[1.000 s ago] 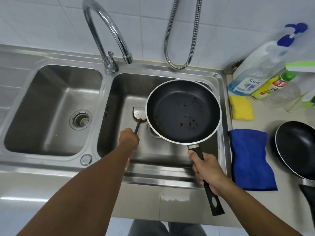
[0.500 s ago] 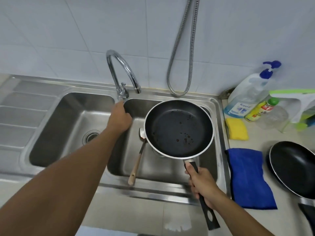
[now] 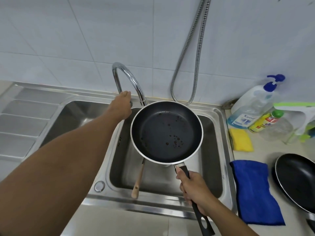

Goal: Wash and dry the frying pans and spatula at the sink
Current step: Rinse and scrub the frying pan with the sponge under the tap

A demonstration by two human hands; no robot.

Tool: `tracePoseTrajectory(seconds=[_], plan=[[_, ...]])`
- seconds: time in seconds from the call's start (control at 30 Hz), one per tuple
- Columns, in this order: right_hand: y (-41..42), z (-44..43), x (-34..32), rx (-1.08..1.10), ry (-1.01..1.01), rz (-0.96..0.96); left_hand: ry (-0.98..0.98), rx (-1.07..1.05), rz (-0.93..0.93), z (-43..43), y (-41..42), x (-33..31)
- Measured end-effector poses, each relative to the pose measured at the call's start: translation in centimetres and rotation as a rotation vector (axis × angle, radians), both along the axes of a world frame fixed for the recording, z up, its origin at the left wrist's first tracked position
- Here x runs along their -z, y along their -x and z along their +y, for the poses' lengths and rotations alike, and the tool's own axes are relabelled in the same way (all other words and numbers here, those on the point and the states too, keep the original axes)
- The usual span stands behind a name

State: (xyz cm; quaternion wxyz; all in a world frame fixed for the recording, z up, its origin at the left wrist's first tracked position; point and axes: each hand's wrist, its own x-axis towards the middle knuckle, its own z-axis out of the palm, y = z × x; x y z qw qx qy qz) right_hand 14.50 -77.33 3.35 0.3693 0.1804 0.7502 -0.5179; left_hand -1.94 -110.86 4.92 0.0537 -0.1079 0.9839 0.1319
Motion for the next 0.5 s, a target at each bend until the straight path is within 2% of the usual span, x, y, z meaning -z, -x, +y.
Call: tracePoseTrajectory(seconds=[0.33,0.5], plan=[[-0.3,-0.5,0.6,-0.003,0.002,-0.009,-0.044,-0.001,0.037,-0.5,-3.3,0.1],[-0.2,-0.5,0.7,-0.011,0.015,0.01,-0.064,-0.005,-0.039,-0.3,-4.1,0.2]])
